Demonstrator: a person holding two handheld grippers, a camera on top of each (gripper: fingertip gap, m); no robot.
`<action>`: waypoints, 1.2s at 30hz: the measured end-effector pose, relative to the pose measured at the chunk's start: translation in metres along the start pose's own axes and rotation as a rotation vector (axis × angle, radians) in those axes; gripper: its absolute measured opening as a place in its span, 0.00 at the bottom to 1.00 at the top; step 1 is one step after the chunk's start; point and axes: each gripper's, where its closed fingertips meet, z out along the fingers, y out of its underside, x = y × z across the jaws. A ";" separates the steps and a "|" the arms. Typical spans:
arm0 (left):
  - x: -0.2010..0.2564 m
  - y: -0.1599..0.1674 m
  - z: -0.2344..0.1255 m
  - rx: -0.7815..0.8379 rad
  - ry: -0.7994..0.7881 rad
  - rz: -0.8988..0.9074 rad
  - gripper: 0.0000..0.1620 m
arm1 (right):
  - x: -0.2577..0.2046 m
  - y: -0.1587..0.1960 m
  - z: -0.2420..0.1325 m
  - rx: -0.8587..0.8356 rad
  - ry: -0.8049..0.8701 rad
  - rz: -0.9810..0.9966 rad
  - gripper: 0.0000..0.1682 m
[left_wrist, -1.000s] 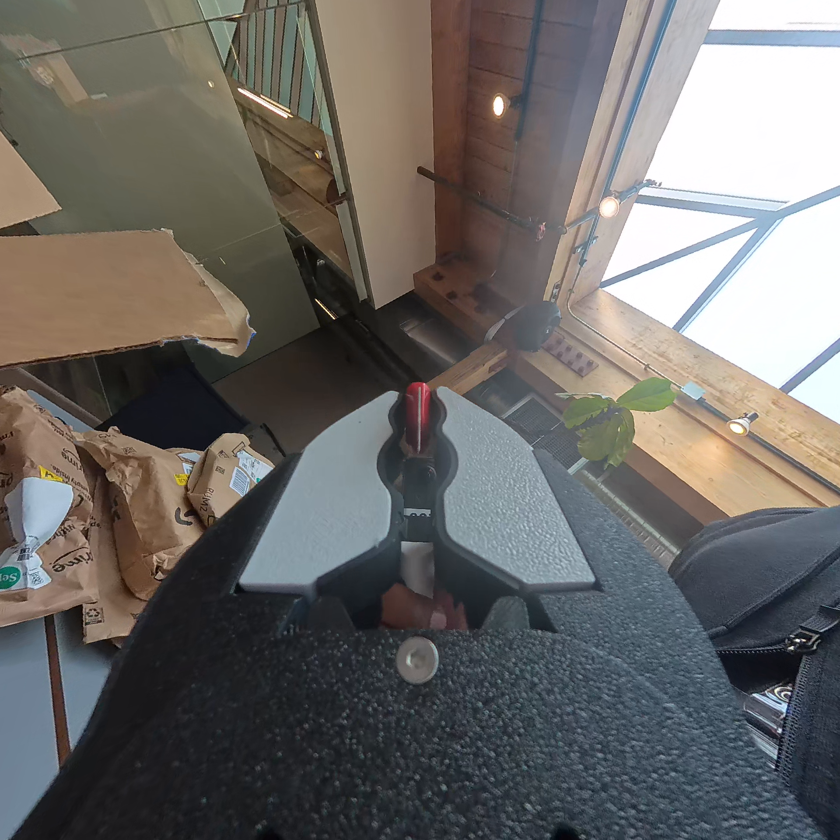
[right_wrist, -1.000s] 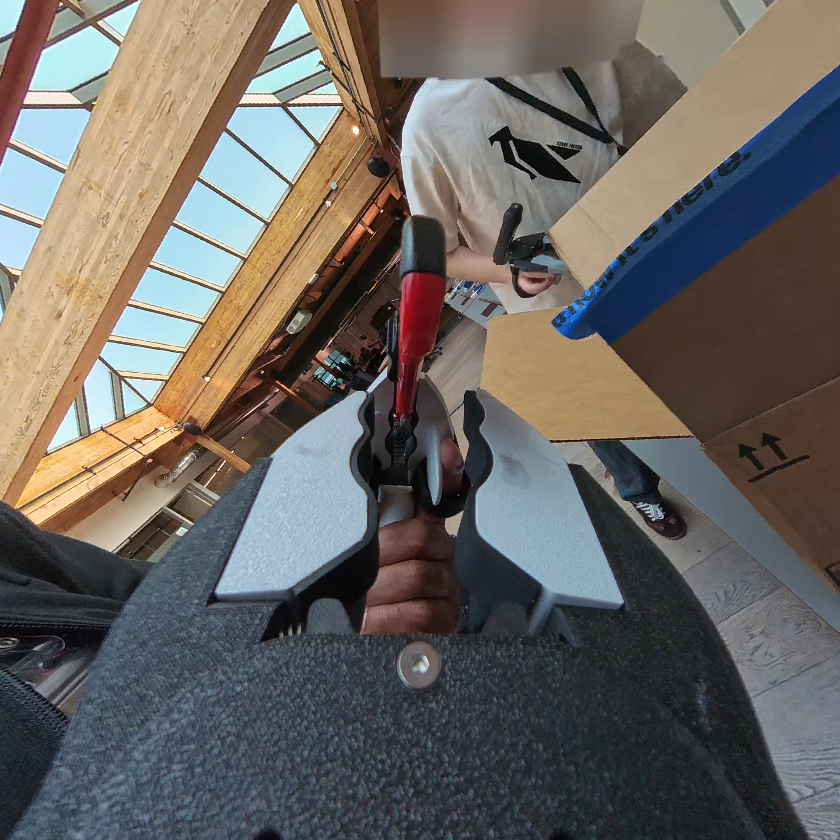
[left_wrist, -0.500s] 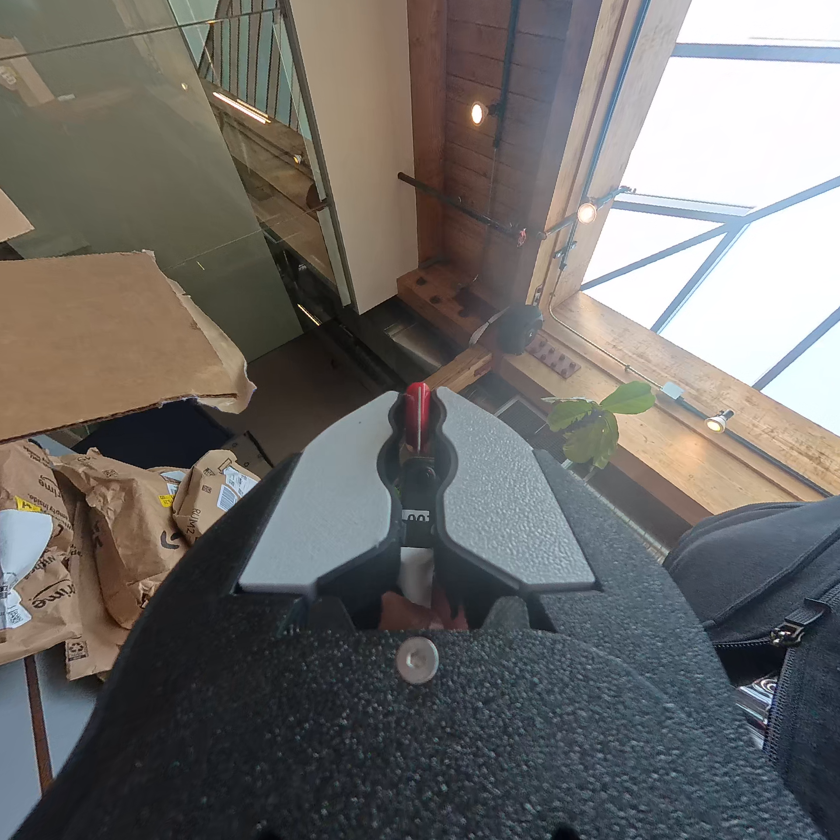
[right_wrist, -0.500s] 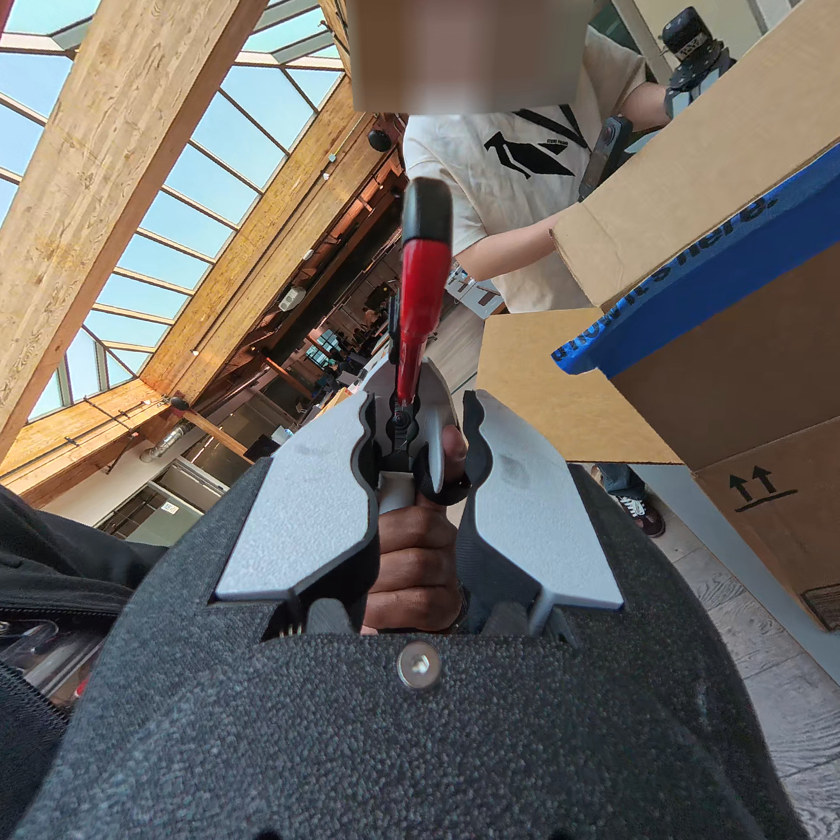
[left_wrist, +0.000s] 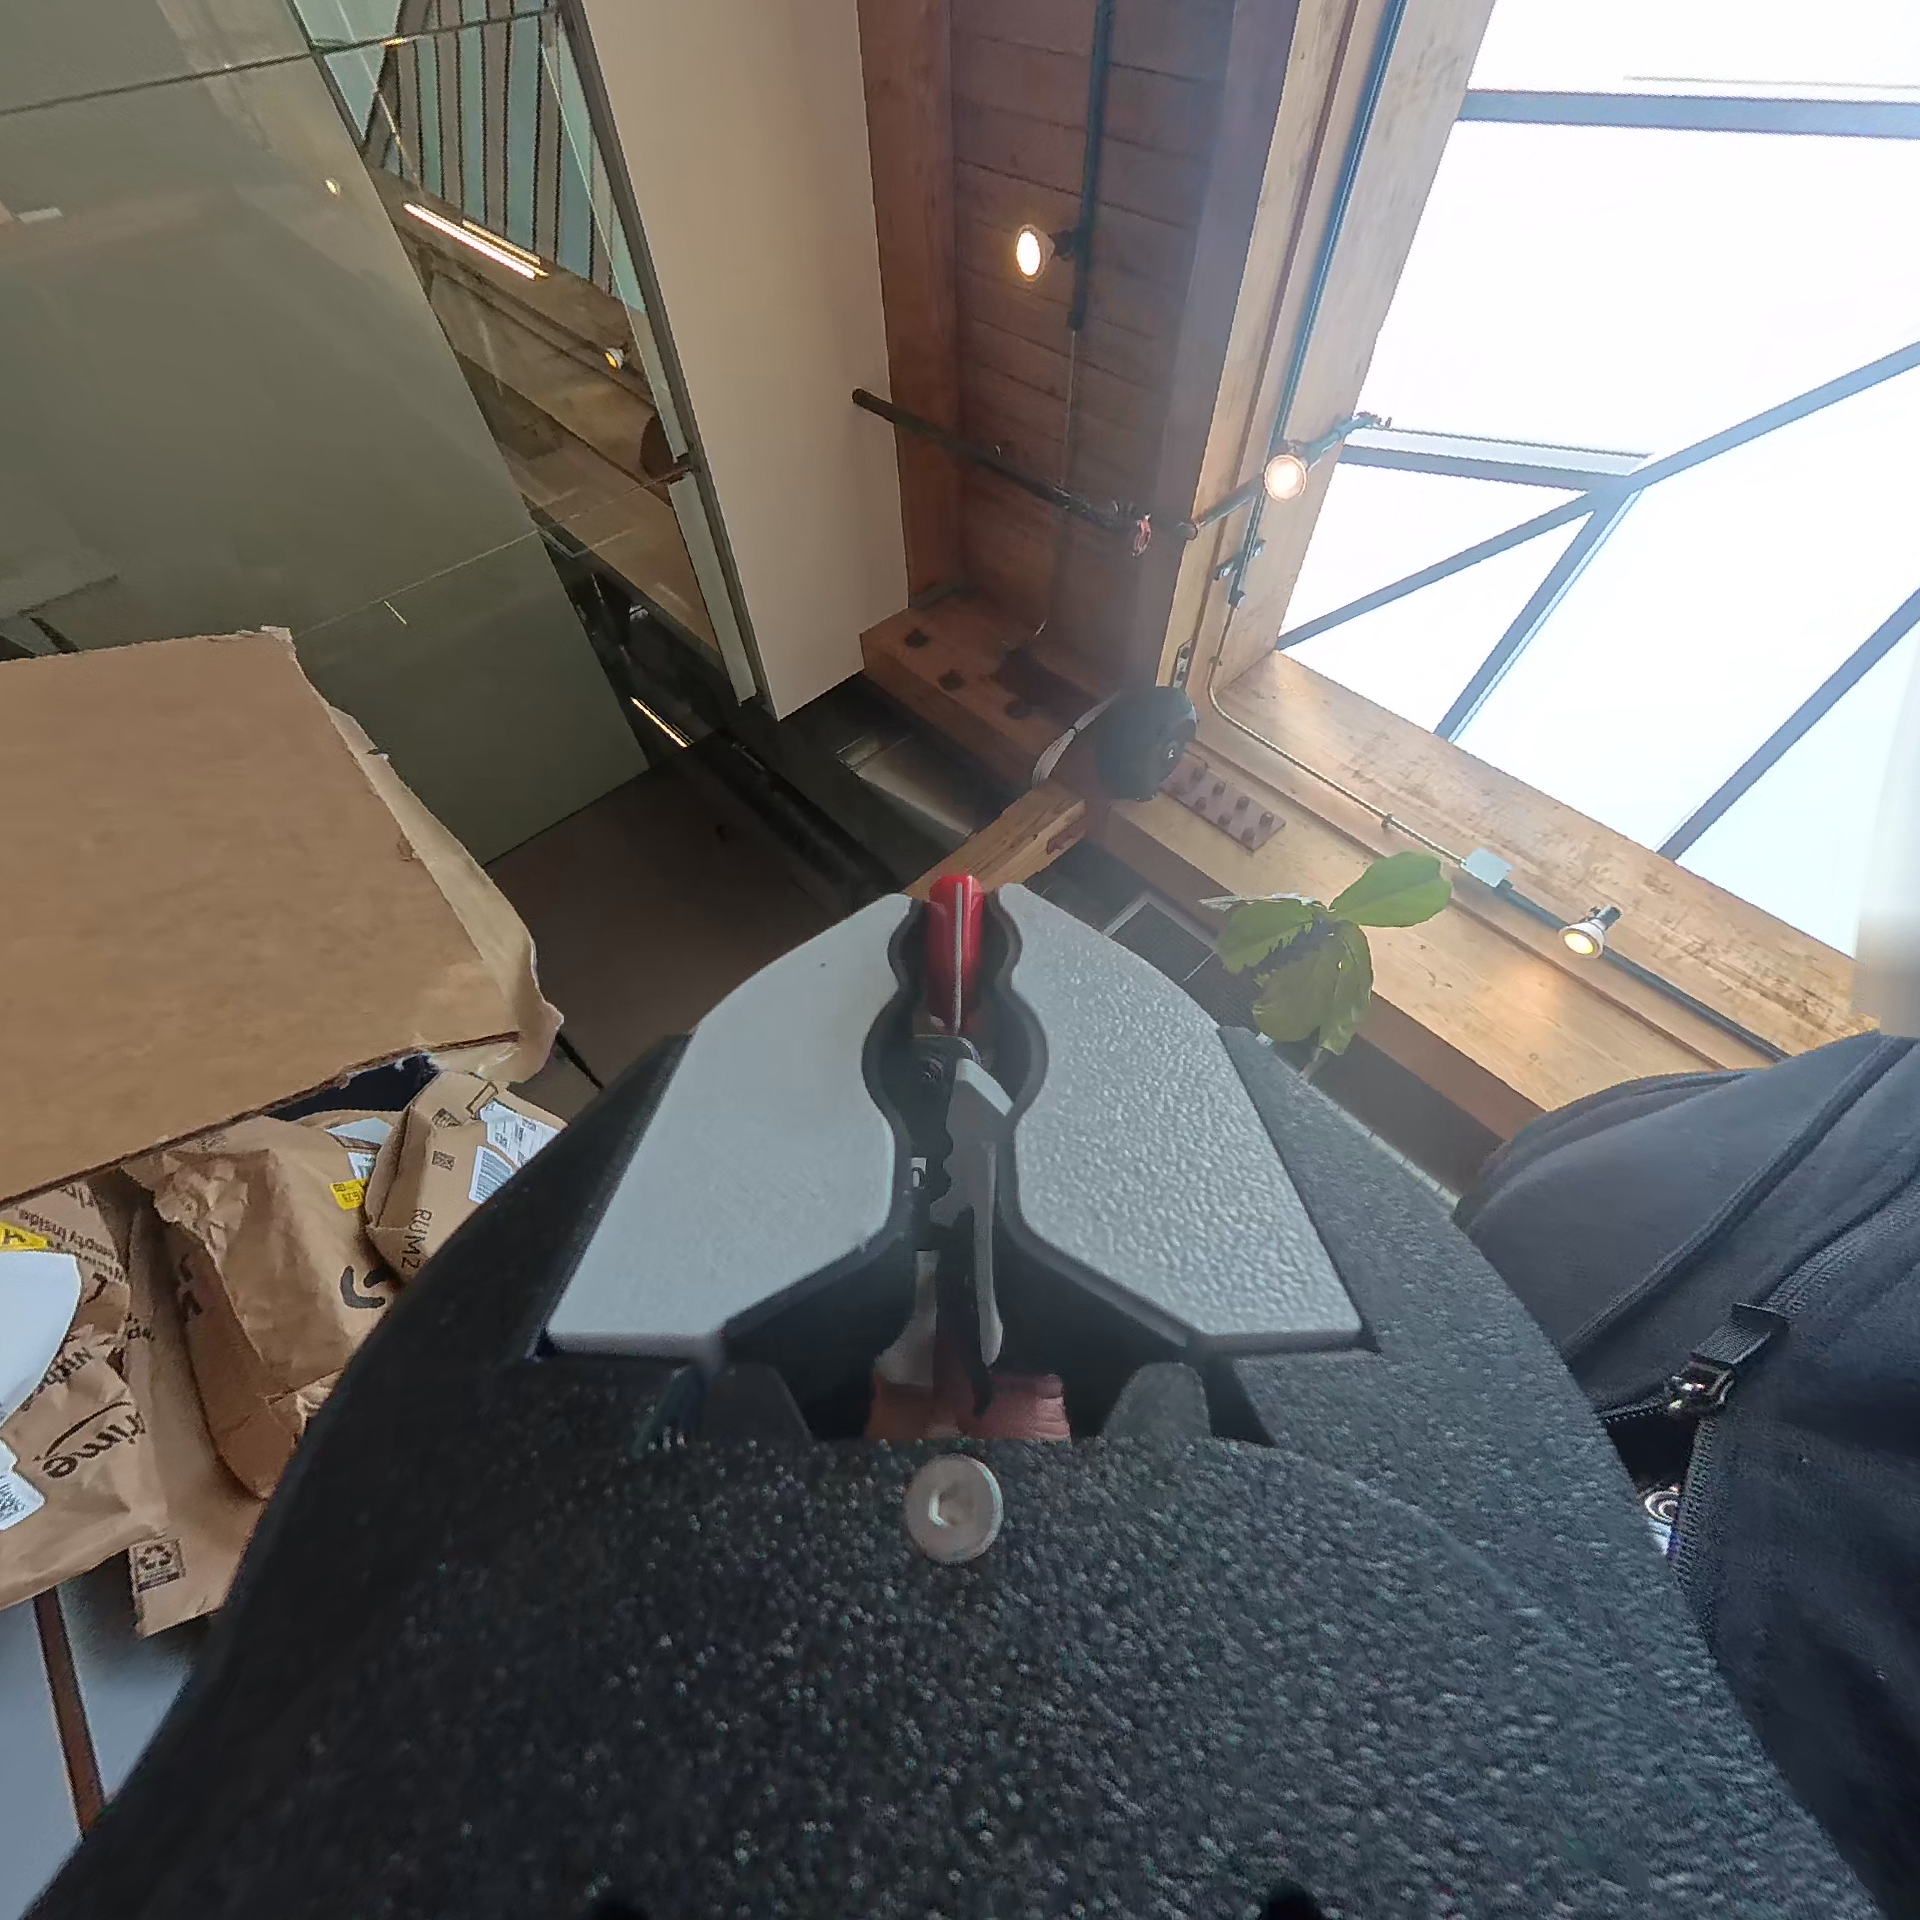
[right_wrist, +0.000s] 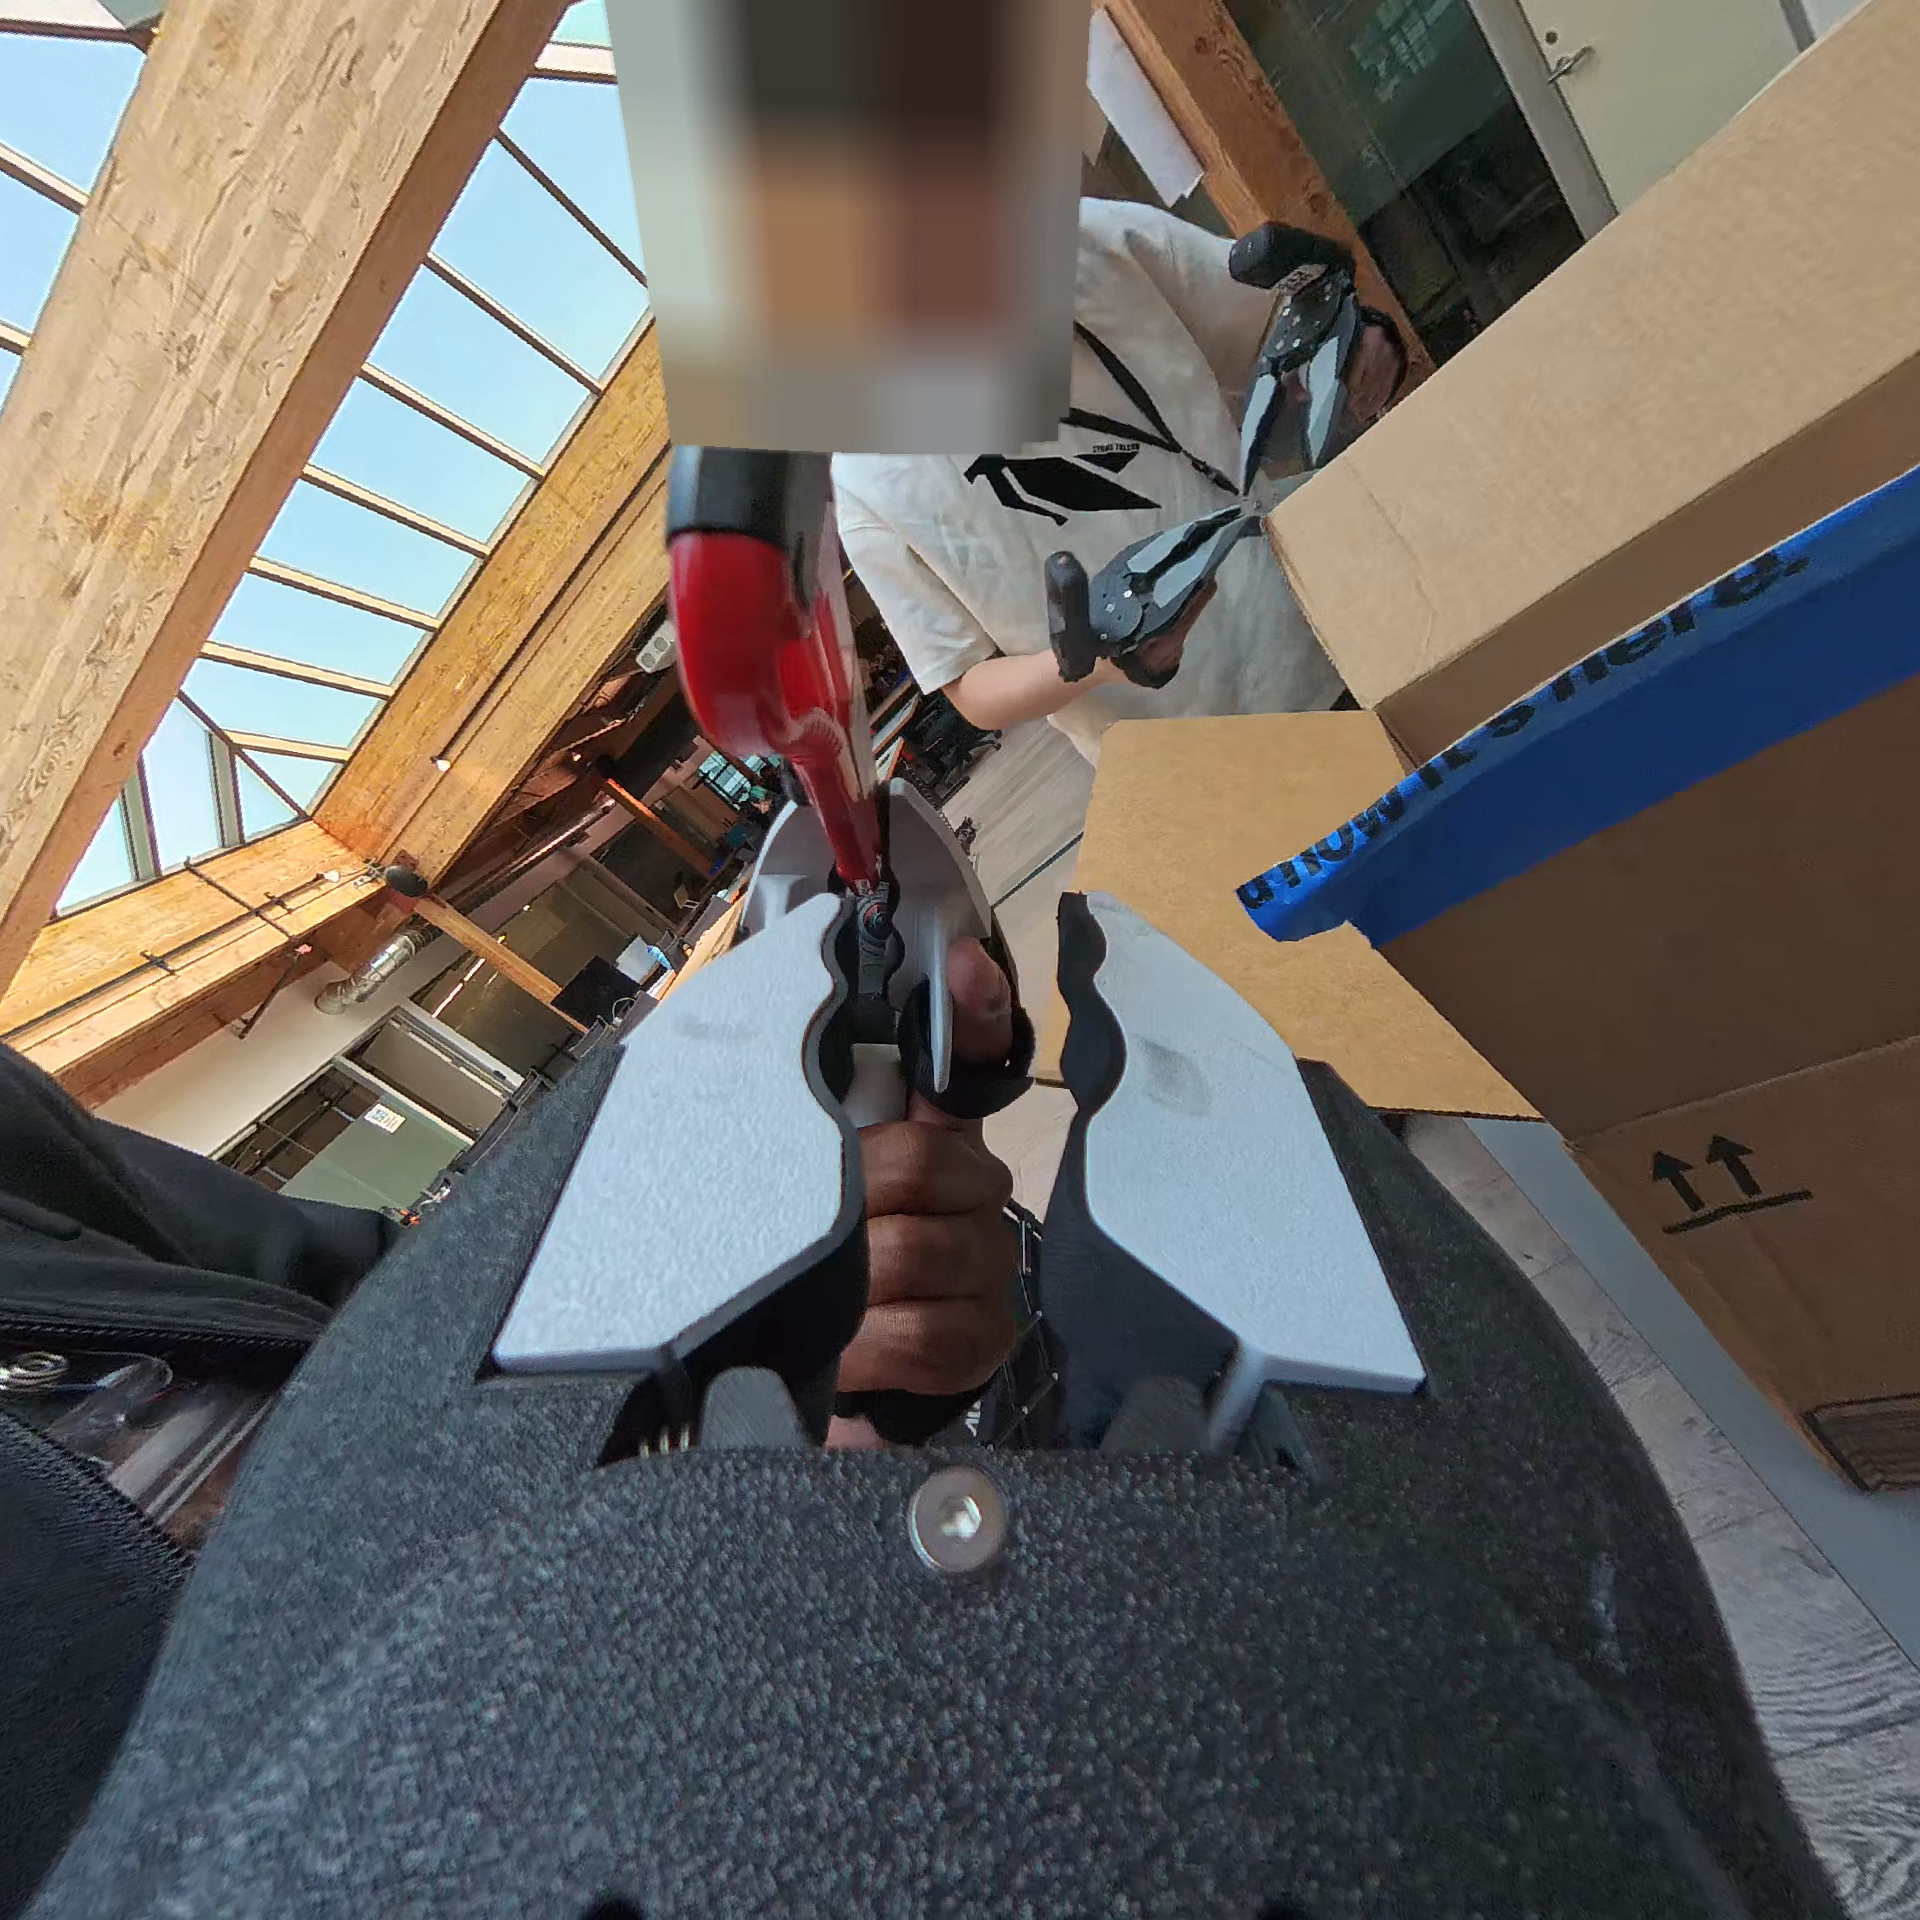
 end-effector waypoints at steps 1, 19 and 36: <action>0.004 -0.002 0.000 -0.005 0.005 0.013 0.06 | -0.001 0.001 0.002 -0.002 -0.002 -0.002 0.22; 0.041 -0.054 -0.050 0.065 0.005 0.161 0.06 | -0.039 0.035 0.057 -0.087 -0.080 -0.027 0.22; 0.048 -0.049 -0.052 0.053 0.015 0.186 0.06 | -0.042 0.040 0.054 -0.081 -0.071 -0.036 0.21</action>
